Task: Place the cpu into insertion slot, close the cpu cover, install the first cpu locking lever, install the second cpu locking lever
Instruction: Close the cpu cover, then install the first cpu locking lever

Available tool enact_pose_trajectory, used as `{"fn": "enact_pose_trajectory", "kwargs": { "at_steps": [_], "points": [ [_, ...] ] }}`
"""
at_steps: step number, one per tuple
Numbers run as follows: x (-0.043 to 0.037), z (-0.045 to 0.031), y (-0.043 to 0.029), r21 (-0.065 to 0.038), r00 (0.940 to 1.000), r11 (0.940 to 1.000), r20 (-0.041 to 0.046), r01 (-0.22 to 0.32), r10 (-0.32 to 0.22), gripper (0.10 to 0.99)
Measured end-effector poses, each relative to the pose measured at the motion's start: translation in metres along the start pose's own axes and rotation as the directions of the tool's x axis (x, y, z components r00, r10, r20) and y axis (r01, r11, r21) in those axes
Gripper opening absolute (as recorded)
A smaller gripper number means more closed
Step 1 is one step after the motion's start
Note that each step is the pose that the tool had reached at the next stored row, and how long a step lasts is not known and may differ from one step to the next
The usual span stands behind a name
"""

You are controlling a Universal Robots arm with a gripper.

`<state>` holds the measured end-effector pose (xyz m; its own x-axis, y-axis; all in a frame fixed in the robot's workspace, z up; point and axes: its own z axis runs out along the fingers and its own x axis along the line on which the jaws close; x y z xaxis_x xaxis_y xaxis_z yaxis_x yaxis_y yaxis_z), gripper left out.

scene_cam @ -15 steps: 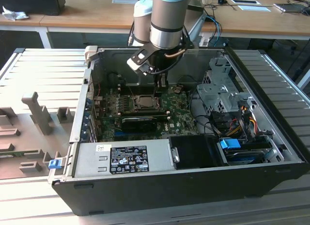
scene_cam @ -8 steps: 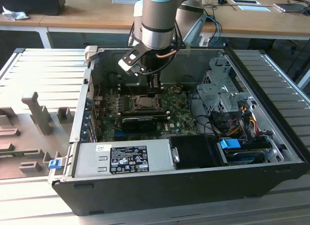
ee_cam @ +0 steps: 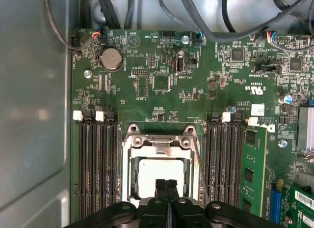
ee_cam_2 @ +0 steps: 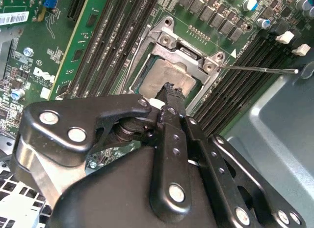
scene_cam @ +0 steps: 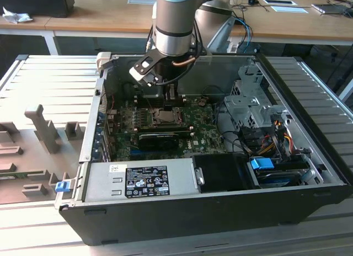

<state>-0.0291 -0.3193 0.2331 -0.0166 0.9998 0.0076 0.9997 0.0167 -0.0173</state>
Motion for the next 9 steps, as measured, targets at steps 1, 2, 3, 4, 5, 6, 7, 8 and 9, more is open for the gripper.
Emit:
{"fn": "enact_pose_trajectory", "kwargs": {
  "at_steps": [1,2,3,4,5,6,7,8,9],
  "points": [
    [0.0000,0.0000,-0.0008,0.000,1.0000,1.0000,0.0000,0.000,0.000,0.106],
    [0.0000,0.0000,-0.0010,0.000,1.0000,1.0000,0.0001,0.000,0.000,0.106],
    [0.0000,-0.0002,-0.0011,0.000,1.0000,1.0000,0.0000,0.000,0.000,0.106],
    [0.0000,-0.0014,-0.0011,0.000,1.0000,1.0000,0.0001,0.000,0.000,0.106],
    [0.0000,-0.0030,-0.0011,0.000,1.0000,1.0000,0.0001,0.000,0.000,0.106],
    [0.0001,-0.0050,-0.0012,0.000,1.0000,1.0000,0.0001,0.000,0.000,0.106],
    [0.0001,-0.0064,-0.0012,0.000,1.0000,1.0000,0.0000,0.000,0.000,0.106],
    [0.0001,-0.0082,-0.0012,0.000,1.0000,1.0000,0.0001,0.000,0.000,0.106],
    [0.0001,-0.0118,-0.0013,0.000,1.0000,1.0000,0.0002,0.000,0.000,0.106]
  ]
}}
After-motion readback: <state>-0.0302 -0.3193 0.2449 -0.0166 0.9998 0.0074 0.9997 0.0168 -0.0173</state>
